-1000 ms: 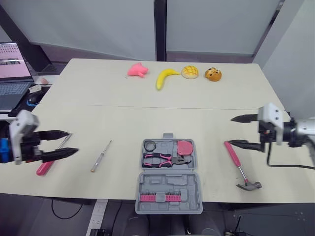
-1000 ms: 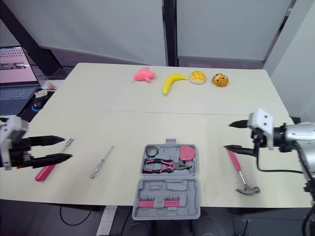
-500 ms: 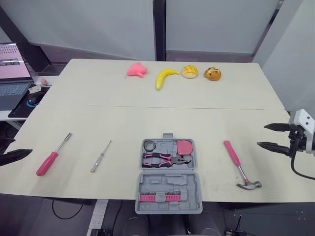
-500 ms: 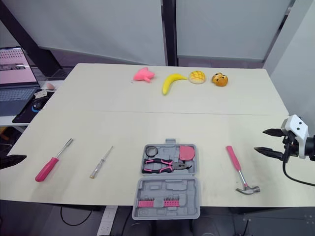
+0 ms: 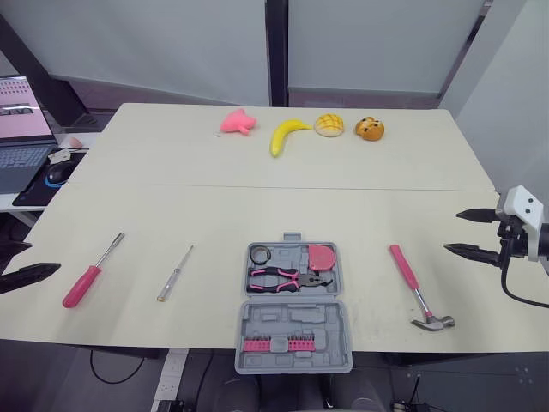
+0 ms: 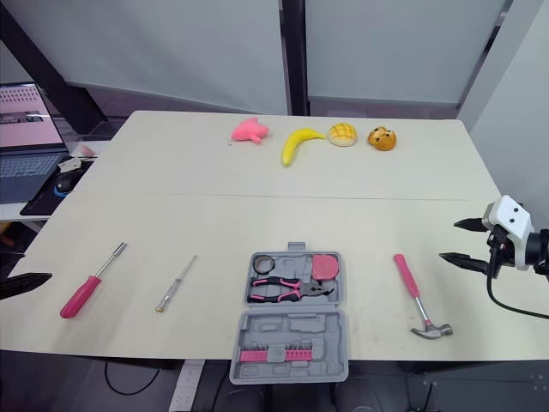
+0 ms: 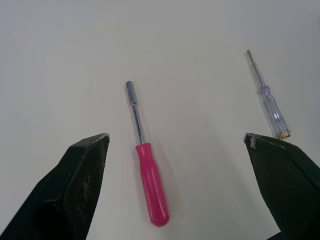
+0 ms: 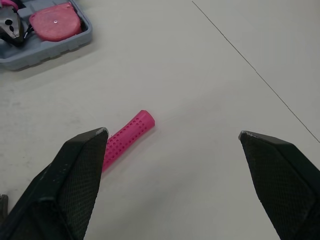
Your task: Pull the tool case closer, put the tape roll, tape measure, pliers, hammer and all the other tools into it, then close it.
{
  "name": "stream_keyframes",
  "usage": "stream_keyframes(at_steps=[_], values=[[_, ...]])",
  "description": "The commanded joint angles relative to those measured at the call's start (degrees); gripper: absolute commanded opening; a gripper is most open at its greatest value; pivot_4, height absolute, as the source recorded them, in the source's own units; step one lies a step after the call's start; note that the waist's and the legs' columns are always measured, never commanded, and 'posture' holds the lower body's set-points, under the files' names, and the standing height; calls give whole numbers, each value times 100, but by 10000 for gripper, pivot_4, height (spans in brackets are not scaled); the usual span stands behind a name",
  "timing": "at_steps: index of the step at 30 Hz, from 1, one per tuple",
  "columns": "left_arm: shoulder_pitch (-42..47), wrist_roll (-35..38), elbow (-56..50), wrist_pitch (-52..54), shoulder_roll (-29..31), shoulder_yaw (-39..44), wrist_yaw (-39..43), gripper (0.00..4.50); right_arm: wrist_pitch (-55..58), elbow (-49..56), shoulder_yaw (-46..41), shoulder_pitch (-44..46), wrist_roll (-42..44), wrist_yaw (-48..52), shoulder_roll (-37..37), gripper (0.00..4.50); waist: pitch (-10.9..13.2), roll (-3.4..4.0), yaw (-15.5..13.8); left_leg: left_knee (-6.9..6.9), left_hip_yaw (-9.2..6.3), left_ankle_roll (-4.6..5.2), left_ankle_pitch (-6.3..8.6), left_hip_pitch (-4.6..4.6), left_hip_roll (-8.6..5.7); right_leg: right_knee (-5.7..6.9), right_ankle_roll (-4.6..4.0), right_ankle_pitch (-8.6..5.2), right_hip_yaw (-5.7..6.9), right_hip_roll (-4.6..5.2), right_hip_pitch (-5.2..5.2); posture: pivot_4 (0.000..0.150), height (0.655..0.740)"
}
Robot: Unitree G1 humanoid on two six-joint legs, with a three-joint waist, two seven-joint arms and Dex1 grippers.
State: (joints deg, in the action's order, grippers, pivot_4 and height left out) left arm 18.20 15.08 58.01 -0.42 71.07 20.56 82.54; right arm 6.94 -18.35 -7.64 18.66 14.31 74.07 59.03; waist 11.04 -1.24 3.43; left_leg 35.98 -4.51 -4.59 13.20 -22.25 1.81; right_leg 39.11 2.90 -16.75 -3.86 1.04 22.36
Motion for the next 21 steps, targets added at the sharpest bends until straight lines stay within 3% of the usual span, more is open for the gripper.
stream_keyframes(at_steps=[1,5,6,8,15,20,21], values=[[-407,275,-1080,228,-83,268,-104,45000,150,691,5,-137,-16,-101,66,44651,0,0,-2,0,0,0,0,-1,0,0,0,0,0,1,0,1500,7400],[-1173,587,-2726,802,-290,541,-286,45000,328,1346,188,-279,-65,-206,14,44651,0,-1,-1,1,-1,0,0,-1,1,0,0,0,-1,2,-2,1500,7400],[-1364,644,-3166,932,-365,591,-356,43107,371,1515,276,-300,-70,-211,-3,44887,0,-1,-1,1,0,0,0,-1,1,0,0,0,-1,2,-1,1500,7400],[-1694,697,-3900,1129,-482,670,-507,39060,382,1779,422,-336,-129,-227,-19,40860,0,-1,-6,2,0,0,0,0,1,-1,0,0,-2,2,-3,1500,7400],[-2441,789,-5450,1674,-743,681,-816,16176,306,2268,811,-341,-386,-289,-62,20298,0,-2,-8,1,2,0,0,0,1,-5,1,0,-6,2,-2,1500,7400],[-2750,800,-6350,2028,-1040,410,-1157,92,122,2539,1153,-482,-716,-437,-184,10871,0,-2,-16,1,1,0,0,1,1,-6,1,-1,-5,2,-3,1500,7400],[-2784,795,-6507,2096,-1089,359,-1222,0,135,2581,1192,-491,-744,-468,-222,8972,0,-2,-16,2,2,0,0,1,1,-6,1,-1,-5,2,-4,1500,7400]])
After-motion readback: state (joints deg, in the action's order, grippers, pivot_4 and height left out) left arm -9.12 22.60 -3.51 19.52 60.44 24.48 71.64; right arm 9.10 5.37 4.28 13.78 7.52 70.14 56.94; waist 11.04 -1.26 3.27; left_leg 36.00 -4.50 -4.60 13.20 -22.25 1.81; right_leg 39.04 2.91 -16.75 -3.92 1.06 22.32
